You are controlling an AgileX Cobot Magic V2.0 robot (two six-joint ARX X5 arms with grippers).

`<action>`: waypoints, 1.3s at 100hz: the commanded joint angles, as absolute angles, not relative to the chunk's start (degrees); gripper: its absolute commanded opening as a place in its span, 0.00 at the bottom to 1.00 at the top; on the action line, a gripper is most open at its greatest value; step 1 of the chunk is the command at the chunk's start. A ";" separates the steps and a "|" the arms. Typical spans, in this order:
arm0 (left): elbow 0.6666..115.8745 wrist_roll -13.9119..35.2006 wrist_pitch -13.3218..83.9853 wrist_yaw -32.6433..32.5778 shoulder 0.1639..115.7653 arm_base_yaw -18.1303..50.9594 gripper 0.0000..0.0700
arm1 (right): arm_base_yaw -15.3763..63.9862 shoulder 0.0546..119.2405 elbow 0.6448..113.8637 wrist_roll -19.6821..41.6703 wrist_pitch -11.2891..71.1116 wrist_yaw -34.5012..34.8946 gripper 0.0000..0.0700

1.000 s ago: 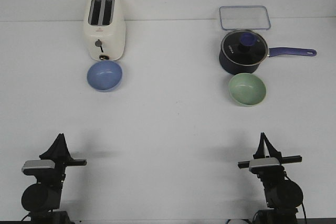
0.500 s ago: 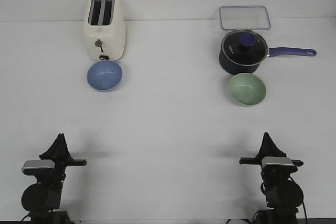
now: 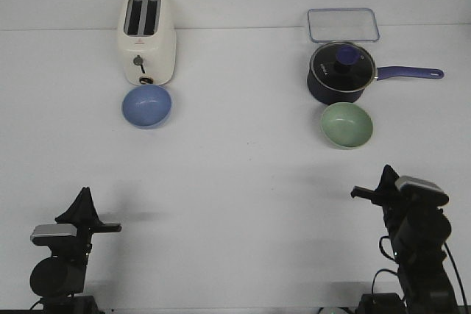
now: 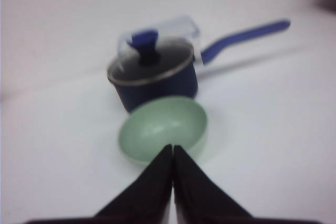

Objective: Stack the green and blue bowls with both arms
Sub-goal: 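Reach the right gripper forward and grasp the rim of the pale green bowl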

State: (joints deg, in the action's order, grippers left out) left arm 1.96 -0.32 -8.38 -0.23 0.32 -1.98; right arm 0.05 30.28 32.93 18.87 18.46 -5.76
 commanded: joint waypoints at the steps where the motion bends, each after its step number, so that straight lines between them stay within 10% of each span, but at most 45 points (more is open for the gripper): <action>1: 0.80 0.05 -9.08 -0.19 0.25 -2.02 0.02 | -0.71 38.15 38.06 17.65 20.14 -4.69 0.12; 25: 0.80 0.05 -9.08 -0.19 0.25 -2.02 0.02 | -4.10 60.10 51.05 13.45 23.22 0.21 0.70; 77: 0.80 0.05 -9.08 -0.19 0.25 -2.02 0.02 | -9.45 94.76 68.93 9.08 22.90 2.17 0.71; 86: 0.80 0.05 -9.08 -0.19 0.25 -2.02 0.02 | -9.45 98.08 70.48 9.08 23.16 2.24 0.62; 100: 0.80 0.05 -9.08 -0.19 0.25 -2.02 0.02 | -9.45 99.57 70.85 9.06 23.88 3.31 0.01; 130: 0.80 0.05 -9.08 -0.19 0.25 -2.02 0.02 | -9.82 93.58 71.61 9.13 27.57 8.21 0.00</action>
State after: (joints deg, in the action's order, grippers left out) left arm 1.96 -0.32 -8.38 -0.23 0.32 -2.00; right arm -9.65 96.23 70.15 9.37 27.77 6.66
